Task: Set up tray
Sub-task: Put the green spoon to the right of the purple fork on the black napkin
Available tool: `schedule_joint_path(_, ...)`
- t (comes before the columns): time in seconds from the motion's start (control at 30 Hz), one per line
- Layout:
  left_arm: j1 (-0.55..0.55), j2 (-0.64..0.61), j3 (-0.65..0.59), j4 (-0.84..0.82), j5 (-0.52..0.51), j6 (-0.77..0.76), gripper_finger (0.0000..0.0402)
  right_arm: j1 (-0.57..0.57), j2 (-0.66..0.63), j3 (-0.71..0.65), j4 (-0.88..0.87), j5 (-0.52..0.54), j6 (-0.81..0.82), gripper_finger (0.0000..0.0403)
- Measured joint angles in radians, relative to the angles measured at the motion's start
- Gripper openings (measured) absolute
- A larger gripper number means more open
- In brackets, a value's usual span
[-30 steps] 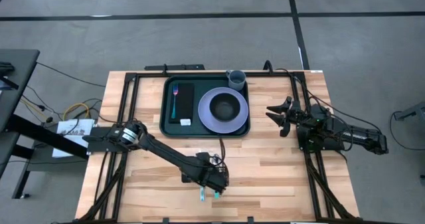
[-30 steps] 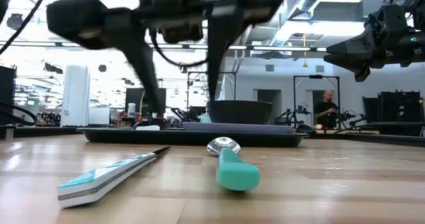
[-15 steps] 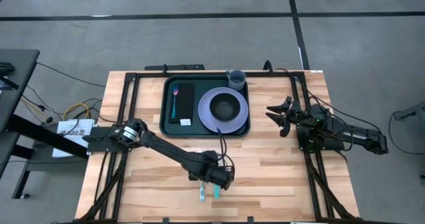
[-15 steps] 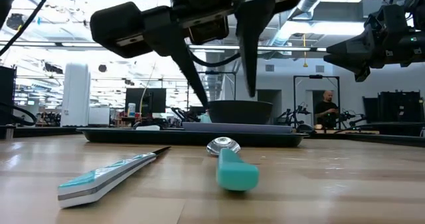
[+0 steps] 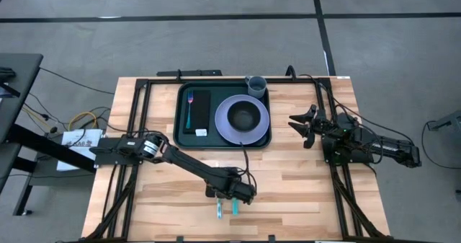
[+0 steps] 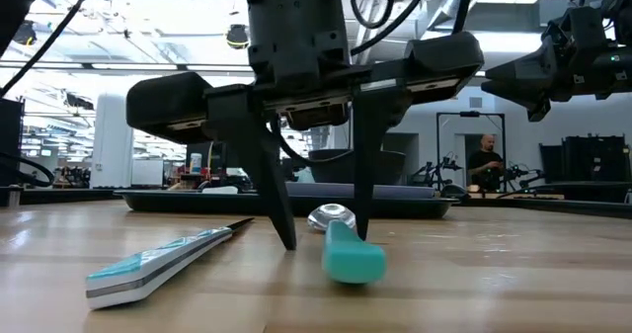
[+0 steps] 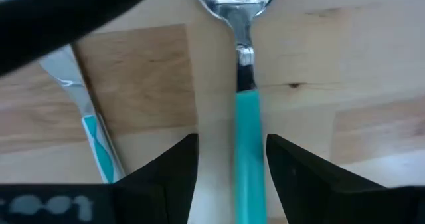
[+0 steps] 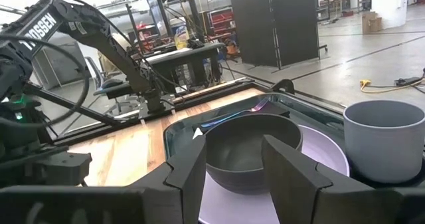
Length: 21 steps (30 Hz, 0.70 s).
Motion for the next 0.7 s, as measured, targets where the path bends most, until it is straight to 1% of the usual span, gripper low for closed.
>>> schedule_joint_path(0.13, 0.003, 0.025, 0.005, 0.008, 0.037, 0.010, 0.0174, 0.000, 0.000, 0.000, 0.001, 0.000, 0.000, 0.0137)
schedule_joint_path(0.27, 0.002, 0.031, 0.005, 0.008, 0.052, 0.013, 0.0173, 0.000, 0.000, 0.000, 0.001, 0.000, 0.000, 0.0137)
schedule_joint_path(0.37, 0.002, 0.032, 0.004, 0.006, 0.045, 0.014, 0.0161, 0.000, 0.000, 0.000, 0.001, 0.000, 0.000, 0.0138)
schedule_joint_path(0.47, 0.002, 0.034, 0.006, -0.002, 0.046, 0.014, 0.0126, 0.000, 0.000, 0.000, 0.001, 0.000, 0.000, 0.0139)
schedule_joint_path(0.63, 0.001, 0.034, 0.008, -0.012, 0.041, 0.016, 0.0043, 0.000, 0.000, 0.000, 0.002, 0.000, 0.000, 0.0137)
schedule_joint_path(0.67, 0.001, 0.034, 0.009, -0.006, 0.041, 0.018, 0.0032, 0.000, 0.000, 0.000, 0.002, 0.000, 0.000, 0.0137)
schedule_joint_path(0.7, 0.001, 0.034, 0.010, 0.003, 0.042, 0.022, 0.0031, 0.000, 0.000, 0.000, 0.002, 0.000, 0.000, 0.0137)
